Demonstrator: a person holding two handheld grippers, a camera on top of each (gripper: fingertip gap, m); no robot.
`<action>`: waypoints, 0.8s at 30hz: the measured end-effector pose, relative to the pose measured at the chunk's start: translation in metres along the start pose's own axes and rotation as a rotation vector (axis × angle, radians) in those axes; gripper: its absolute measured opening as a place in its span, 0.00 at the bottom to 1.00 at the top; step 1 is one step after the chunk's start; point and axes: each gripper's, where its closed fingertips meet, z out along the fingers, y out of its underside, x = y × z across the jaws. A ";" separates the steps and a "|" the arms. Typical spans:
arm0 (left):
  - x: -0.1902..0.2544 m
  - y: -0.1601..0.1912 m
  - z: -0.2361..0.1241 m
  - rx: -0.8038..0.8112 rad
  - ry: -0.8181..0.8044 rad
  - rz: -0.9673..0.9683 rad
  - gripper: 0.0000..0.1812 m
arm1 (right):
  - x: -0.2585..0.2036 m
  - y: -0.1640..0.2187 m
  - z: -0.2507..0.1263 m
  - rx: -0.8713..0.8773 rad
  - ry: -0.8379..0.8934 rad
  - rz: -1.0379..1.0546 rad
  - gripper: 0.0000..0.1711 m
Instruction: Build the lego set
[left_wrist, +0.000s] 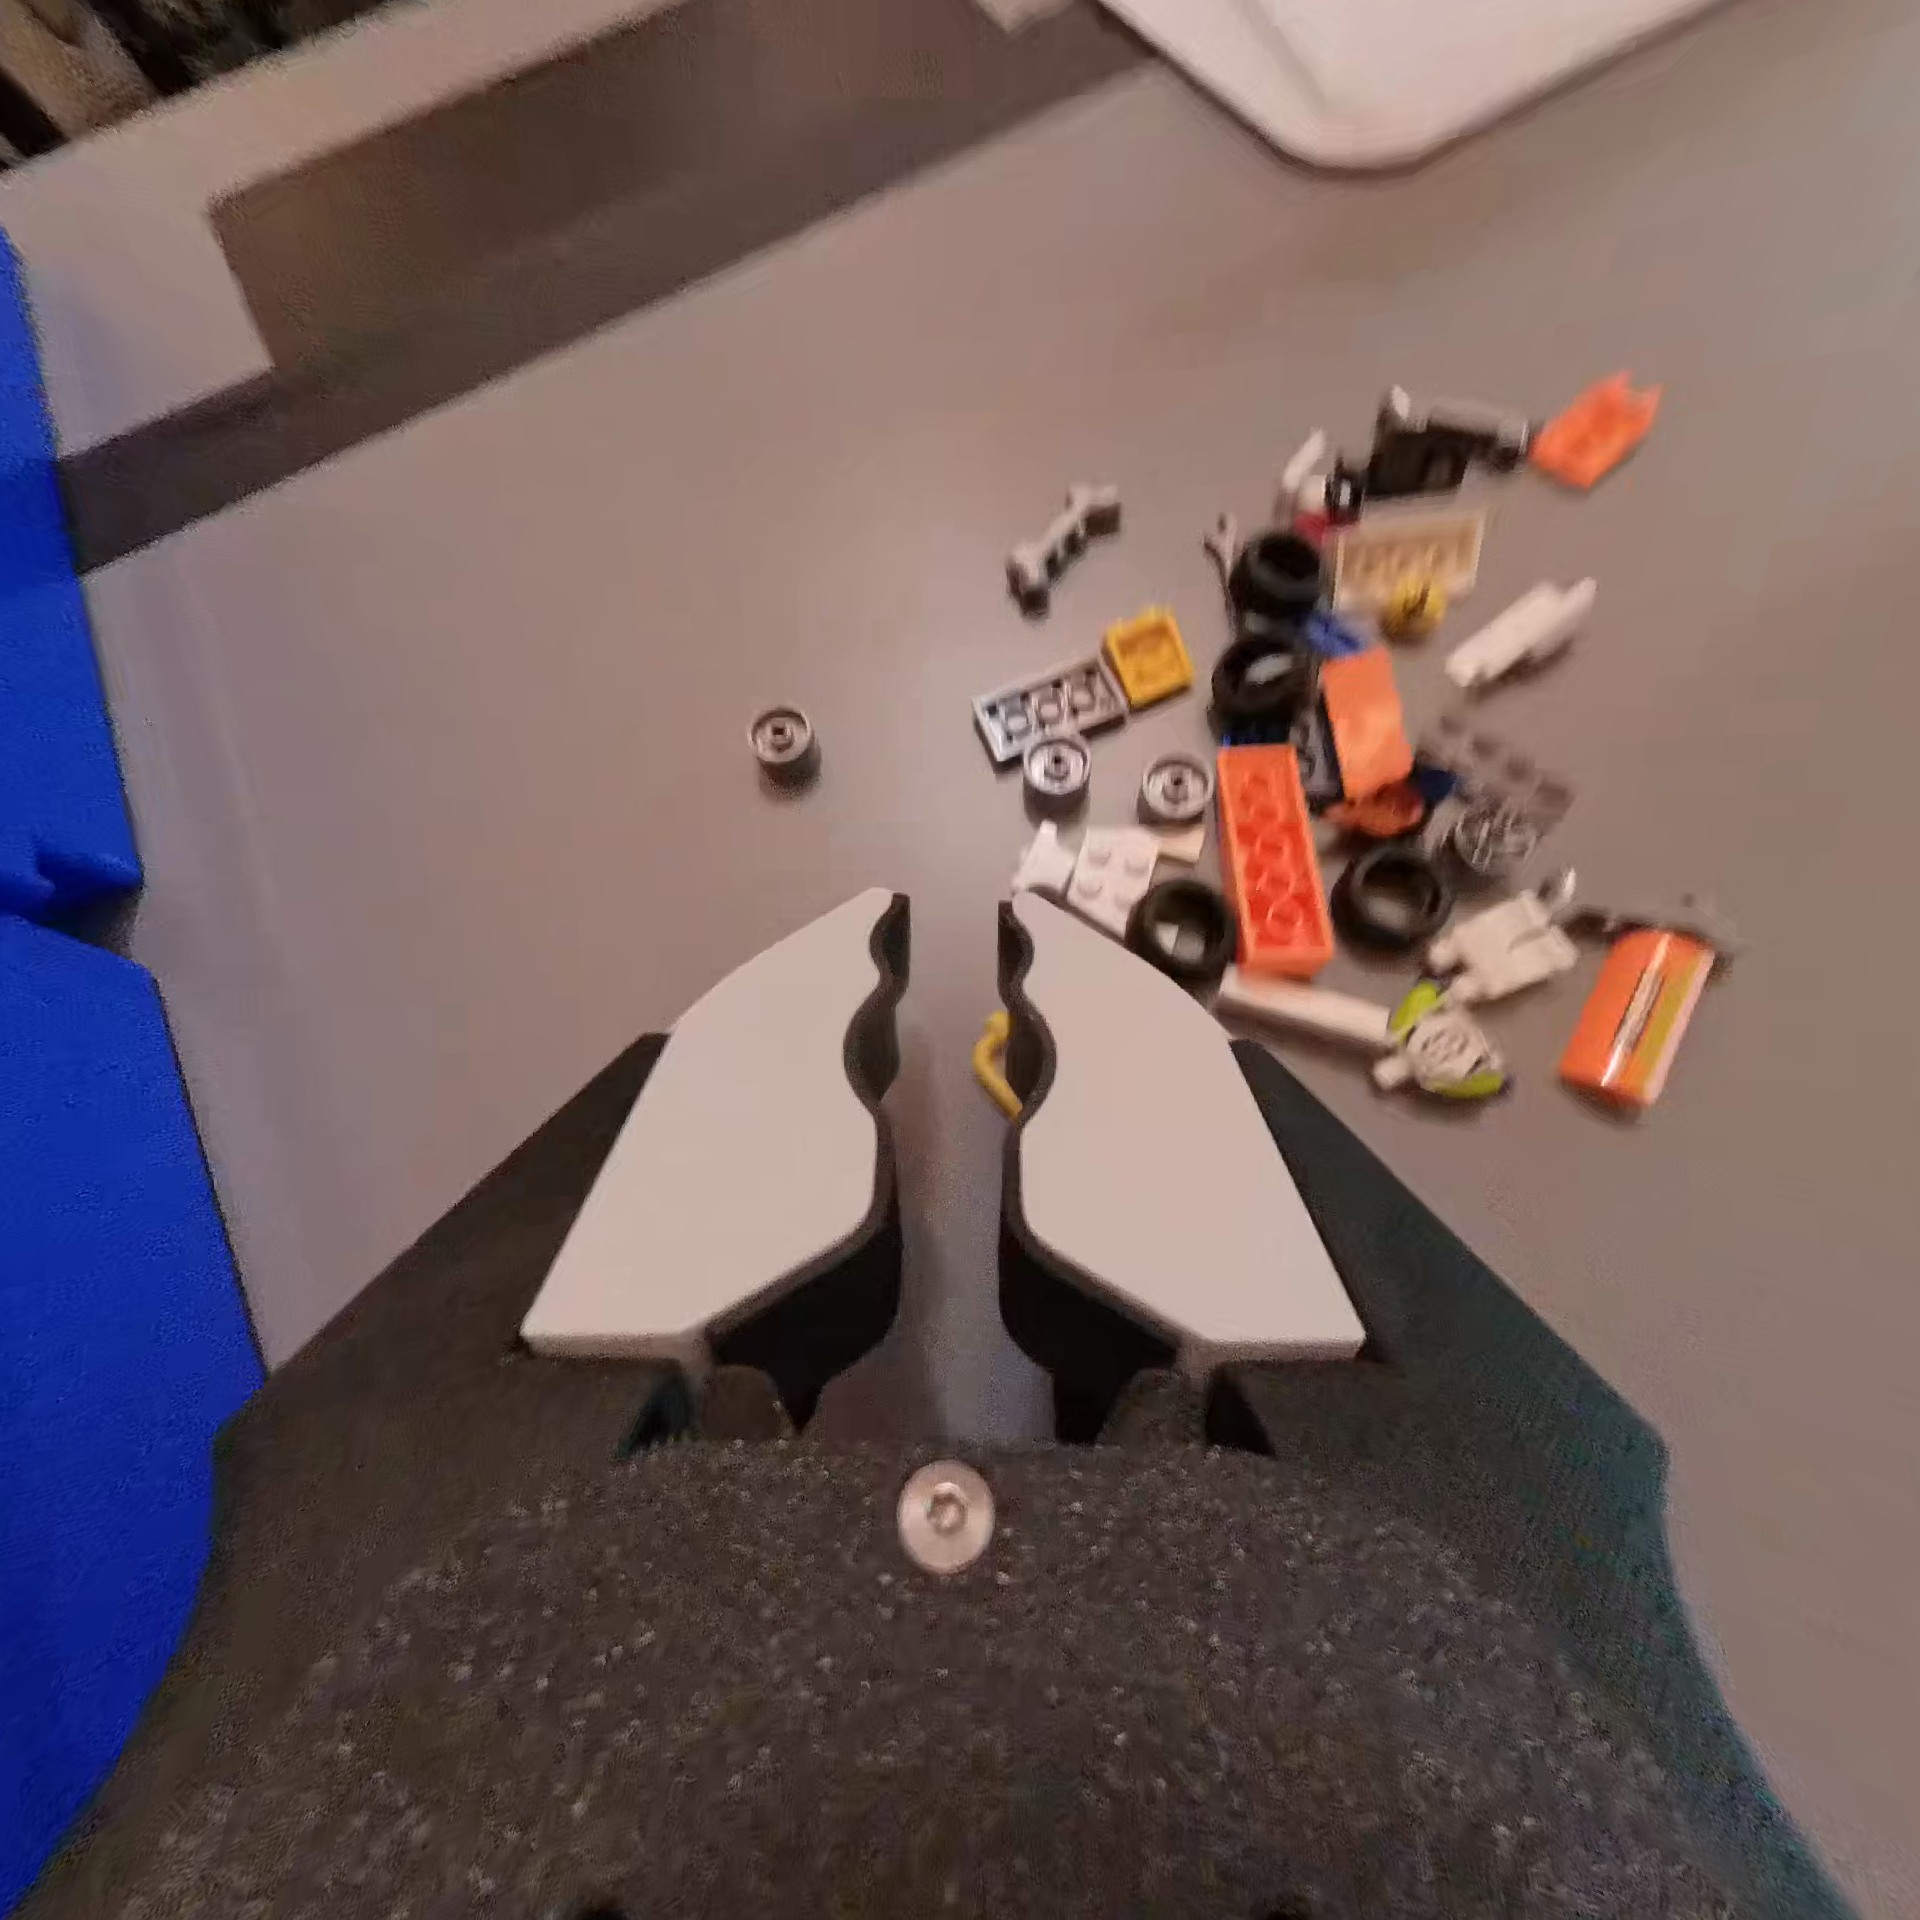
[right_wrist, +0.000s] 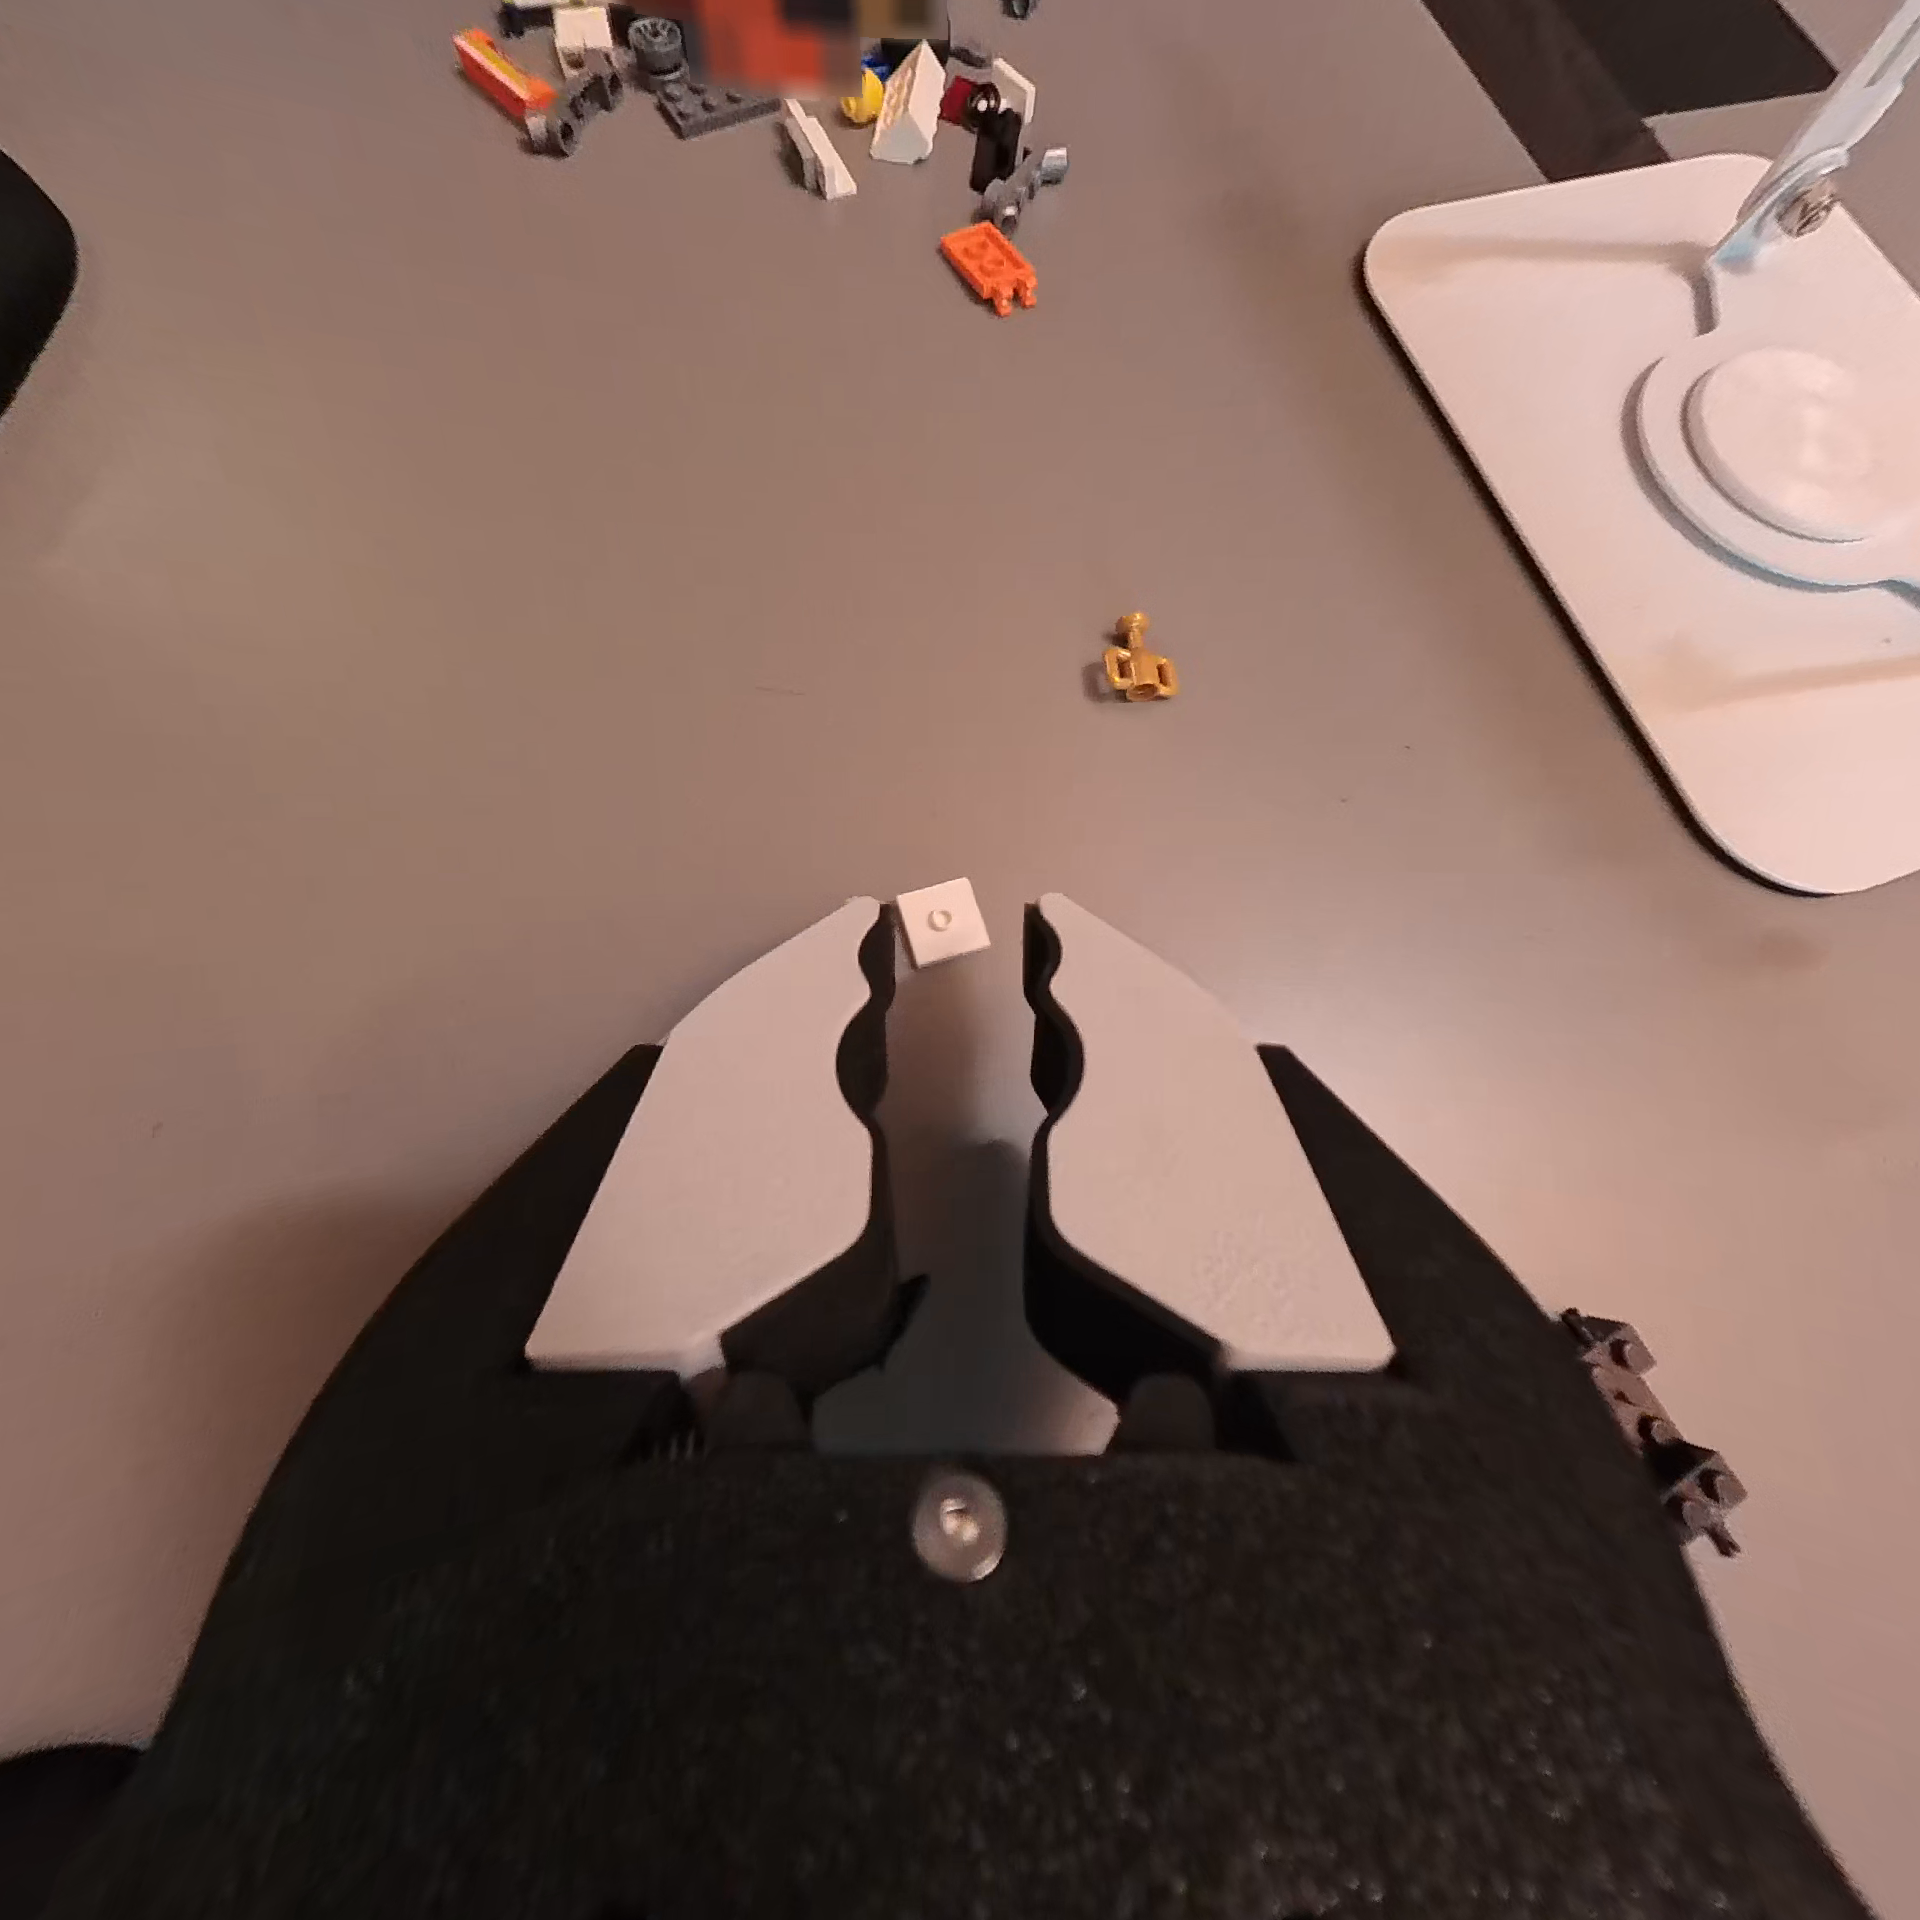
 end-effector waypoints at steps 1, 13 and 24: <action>0.001 0.006 0.002 -0.028 0.023 0.034 0.09 | -0.001 0.000 0.000 0.003 -0.004 0.001 0.13; 0.018 0.012 0.022 -0.161 0.208 0.262 0.08 | -0.005 -0.005 -0.003 0.082 -0.043 0.053 0.10; 0.037 -0.022 0.014 -0.059 0.078 0.474 0.05 | -0.019 -0.017 -0.004 0.126 -0.084 0.047 0.10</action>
